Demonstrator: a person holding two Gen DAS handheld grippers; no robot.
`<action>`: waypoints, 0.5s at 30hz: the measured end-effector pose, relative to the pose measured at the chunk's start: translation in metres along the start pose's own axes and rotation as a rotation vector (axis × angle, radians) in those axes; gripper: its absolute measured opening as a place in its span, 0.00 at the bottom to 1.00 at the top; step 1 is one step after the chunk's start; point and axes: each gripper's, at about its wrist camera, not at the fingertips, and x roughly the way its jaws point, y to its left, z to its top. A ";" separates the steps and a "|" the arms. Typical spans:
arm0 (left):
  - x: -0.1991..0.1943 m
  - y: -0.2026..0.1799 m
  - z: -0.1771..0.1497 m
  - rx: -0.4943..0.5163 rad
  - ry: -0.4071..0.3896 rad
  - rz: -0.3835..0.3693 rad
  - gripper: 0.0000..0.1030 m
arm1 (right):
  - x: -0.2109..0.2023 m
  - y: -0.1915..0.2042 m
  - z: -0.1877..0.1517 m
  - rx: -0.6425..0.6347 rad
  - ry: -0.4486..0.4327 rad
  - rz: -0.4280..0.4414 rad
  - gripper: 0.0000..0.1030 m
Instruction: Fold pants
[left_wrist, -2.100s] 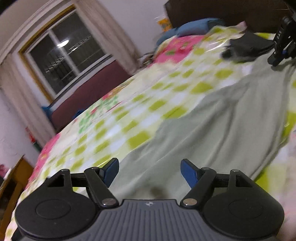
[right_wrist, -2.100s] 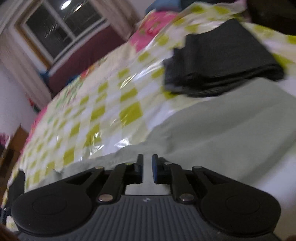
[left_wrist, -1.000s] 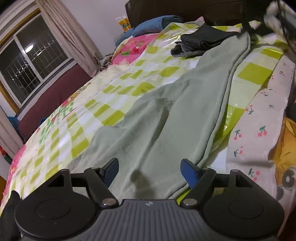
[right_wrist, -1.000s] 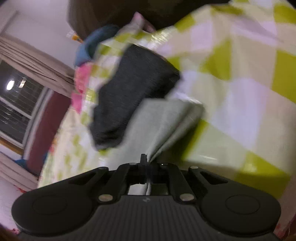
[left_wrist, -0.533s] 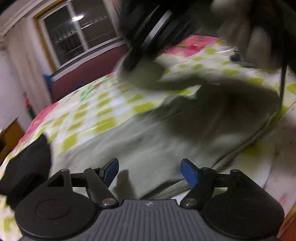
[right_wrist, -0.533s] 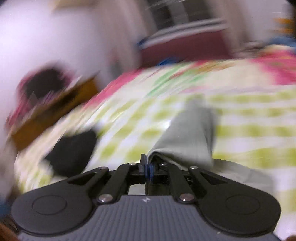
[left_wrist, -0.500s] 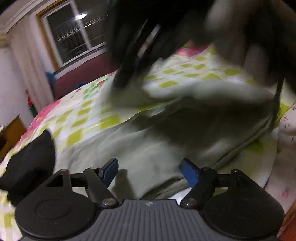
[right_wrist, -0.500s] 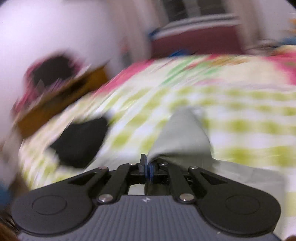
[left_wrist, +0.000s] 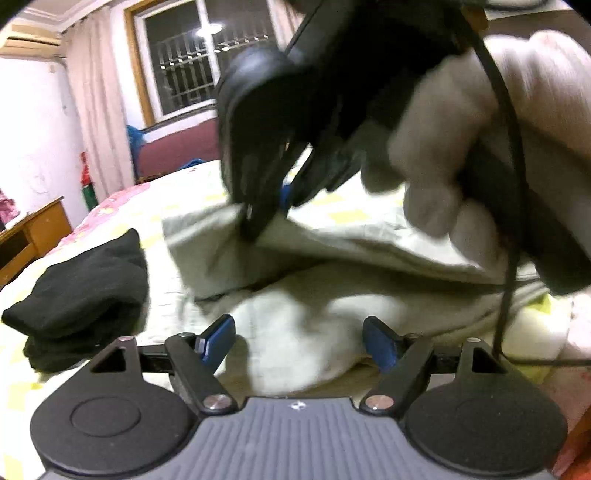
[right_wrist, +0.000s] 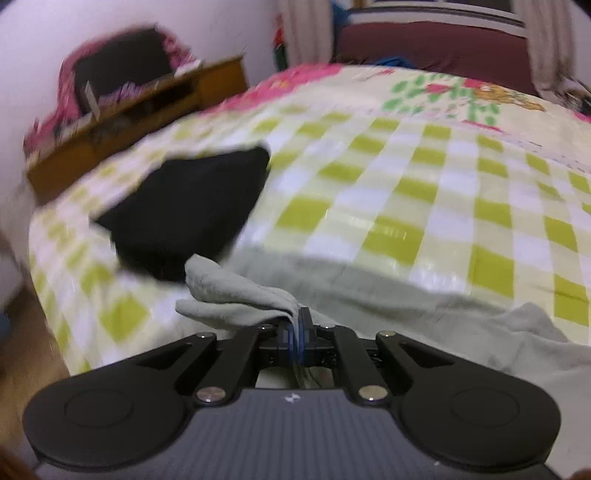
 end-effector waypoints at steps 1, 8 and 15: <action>-0.002 0.003 0.000 -0.008 -0.004 0.007 0.87 | -0.005 -0.001 0.006 0.032 -0.030 0.006 0.05; -0.017 0.012 -0.007 0.007 0.020 0.053 0.87 | 0.024 0.049 -0.013 -0.168 0.091 0.045 0.07; -0.018 0.013 -0.011 0.017 0.047 0.081 0.87 | 0.029 0.052 -0.028 -0.196 0.138 0.110 0.15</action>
